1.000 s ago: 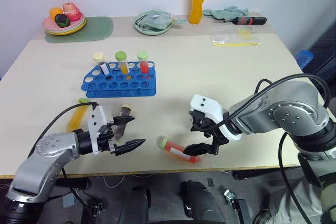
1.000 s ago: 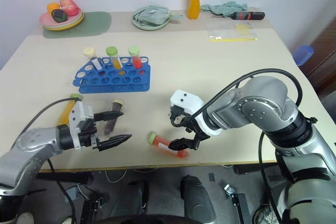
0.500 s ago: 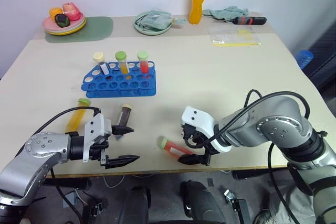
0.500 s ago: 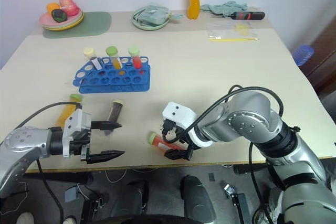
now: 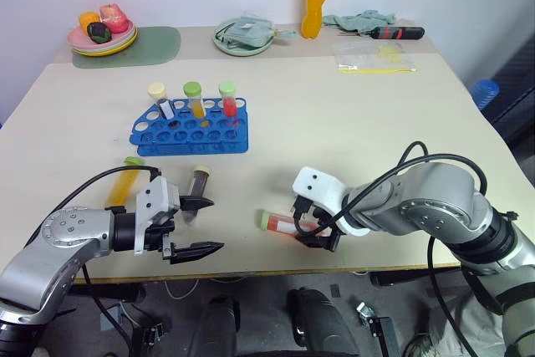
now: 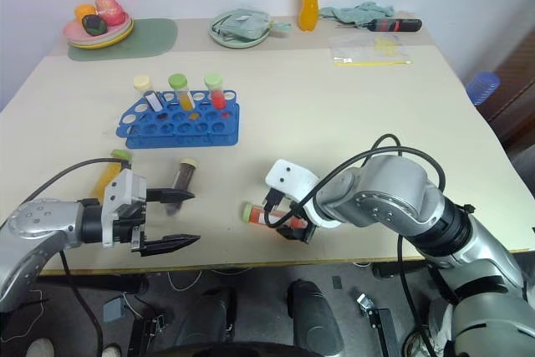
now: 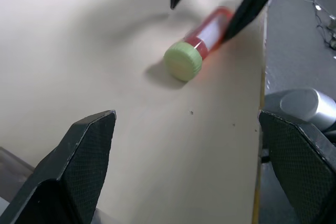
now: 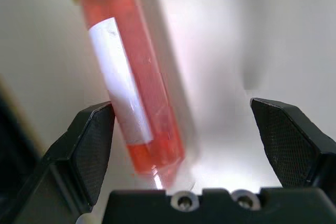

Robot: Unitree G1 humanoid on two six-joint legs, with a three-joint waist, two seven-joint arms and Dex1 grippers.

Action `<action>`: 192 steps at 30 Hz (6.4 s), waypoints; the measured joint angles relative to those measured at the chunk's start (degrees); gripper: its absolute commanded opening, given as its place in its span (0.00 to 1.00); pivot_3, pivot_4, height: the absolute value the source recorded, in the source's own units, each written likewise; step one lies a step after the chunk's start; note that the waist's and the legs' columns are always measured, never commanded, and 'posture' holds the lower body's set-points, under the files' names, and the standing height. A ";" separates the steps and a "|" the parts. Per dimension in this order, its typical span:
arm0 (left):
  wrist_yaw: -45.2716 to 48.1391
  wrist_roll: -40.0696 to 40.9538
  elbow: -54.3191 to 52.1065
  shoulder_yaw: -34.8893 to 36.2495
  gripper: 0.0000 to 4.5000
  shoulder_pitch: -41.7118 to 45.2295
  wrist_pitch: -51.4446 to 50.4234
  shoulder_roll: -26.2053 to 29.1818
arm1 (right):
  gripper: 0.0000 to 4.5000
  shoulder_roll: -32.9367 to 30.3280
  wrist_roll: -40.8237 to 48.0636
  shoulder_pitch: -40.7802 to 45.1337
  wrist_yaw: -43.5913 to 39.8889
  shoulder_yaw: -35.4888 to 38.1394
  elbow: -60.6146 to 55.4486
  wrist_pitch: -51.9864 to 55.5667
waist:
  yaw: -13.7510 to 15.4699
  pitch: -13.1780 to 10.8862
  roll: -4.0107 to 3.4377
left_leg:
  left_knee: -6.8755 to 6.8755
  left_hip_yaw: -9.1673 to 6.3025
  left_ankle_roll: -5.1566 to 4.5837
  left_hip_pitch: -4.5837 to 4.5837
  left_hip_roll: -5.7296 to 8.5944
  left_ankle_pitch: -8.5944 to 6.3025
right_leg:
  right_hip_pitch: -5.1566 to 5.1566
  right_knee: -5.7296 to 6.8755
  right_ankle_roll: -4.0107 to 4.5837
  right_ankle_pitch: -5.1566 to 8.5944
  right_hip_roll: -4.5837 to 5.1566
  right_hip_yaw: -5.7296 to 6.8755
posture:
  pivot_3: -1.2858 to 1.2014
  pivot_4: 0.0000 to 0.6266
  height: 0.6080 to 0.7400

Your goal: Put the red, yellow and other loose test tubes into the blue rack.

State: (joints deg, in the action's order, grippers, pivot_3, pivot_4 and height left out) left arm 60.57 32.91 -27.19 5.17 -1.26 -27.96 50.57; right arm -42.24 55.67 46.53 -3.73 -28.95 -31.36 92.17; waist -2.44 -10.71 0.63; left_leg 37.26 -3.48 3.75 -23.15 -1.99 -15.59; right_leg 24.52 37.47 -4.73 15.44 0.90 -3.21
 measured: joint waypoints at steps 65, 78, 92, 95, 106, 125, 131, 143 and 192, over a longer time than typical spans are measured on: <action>-29.59 -12.21 18.04 10.15 1.00 3.62 17.72 -22.31 | 0.18 50.59 -45.71 6.07 -16.31 20.34 69.70 -93.17 | -0.22 0.04 0.06 | -0.04 0.09 0.14 0.41 0.06 0.07 | -0.07 0.57 0.02 -0.01 0.05 -0.11 | 0.52 0.24 1.00; -27.53 -10.76 15.49 11.07 1.00 -0.22 16.74 -21.73 | 0.18 51.98 -48.82 9.11 -15.42 22.68 85.87 -104.03 | -0.32 0.03 0.06 | -0.05 0.10 0.14 0.45 0.06 0.08 | -0.07 0.61 0.02 -0.01 0.05 -0.13 | 0.52 0.24 1.00; -27.46 -10.09 12.50 10.96 1.00 -0.19 13.59 -21.77 | 0.18 52.59 -50.22 12.94 -14.91 24.31 93.47 -109.10 | -0.47 0.03 0.05 | -0.06 0.10 0.14 0.46 0.05 0.08 | -0.07 0.62 0.02 -0.01 0.04 -0.15 | 0.52 0.24 1.00; -28.23 -9.79 11.24 10.83 1.00 -0.25 13.01 -21.96 | 0.18 52.04 -51.88 11.45 -18.98 21.46 87.11 -106.14 | -0.73 0.03 0.04 | -0.08 0.08 0.14 0.46 0.04 0.08 | -0.07 0.62 0.02 -0.01 0.04 -0.14 | 0.52 0.24 1.00; -29.14 -8.62 8.21 10.01 1.00 -1.60 9.67 -22.06 | 0.18 15.42 -49.58 3.91 -49.44 12.09 33.38 -56.69 | 1.28 0.01 0.01 | -0.04 0.06 0.14 0.43 0.17 0.07 | -0.14 0.48 0.02 0.01 0.15 -0.07 | 0.52 0.24 1.00; -23.07 -10.45 19.33 5.15 1.00 0.93 18.77 -23.85 | 0.85 3.36 -68.51 10.92 -73.22 -5.65 61.17 -90.71 | -0.16 0.01 0.05 | -0.05 0.16 0.14 0.72 0.10 0.07 | -0.32 0.54 0.04 0.01 0.06 -0.22 | 0.52 0.24 1.00; -23.45 -10.44 18.13 5.14 1.00 -0.67 18.28 -23.85 | 0.94 4.36 -72.59 11.04 -75.04 -5.20 56.30 -79.16 | 0.16 0.00 0.03 | -0.06 0.15 0.14 0.71 0.12 0.07 | -0.33 0.52 0.04 0.02 0.09 -0.22 | 0.52 0.24 1.00; -23.51 -10.43 15.81 2.56 1.00 2.66 14.91 -23.95 | 0.94 14.68 -79.79 24.52 -84.01 -11.20 69.86 -61.74 | -0.18 -0.03 -0.01 | -0.10 0.15 0.14 0.71 0.12 0.07 | -0.27 0.55 0.04 0.02 0.05 -0.22 | 0.52 0.24 1.00; -33.21 -10.88 11.43 8.84 1.00 2.87 10.46 -24.26 | 0.17 52.55 -53.32 12.98 -34.34 31.69 46.48 -60.32 | -0.99 0.01 0.04 | -0.12 0.00 0.17 0.67 0.10 0.09 | -0.20 0.64 0.11 -0.01 -0.06 -0.24 | 0.52 0.24 1.00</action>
State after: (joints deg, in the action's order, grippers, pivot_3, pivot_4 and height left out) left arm 27.35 22.02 -15.75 14.00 1.61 -17.50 26.31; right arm 10.31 2.35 59.51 -38.08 2.74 15.11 31.85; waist -3.44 -10.70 0.67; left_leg 37.14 -3.48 3.92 -22.48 -1.89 -15.51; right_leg 24.31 38.11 -4.62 15.42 0.84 -3.44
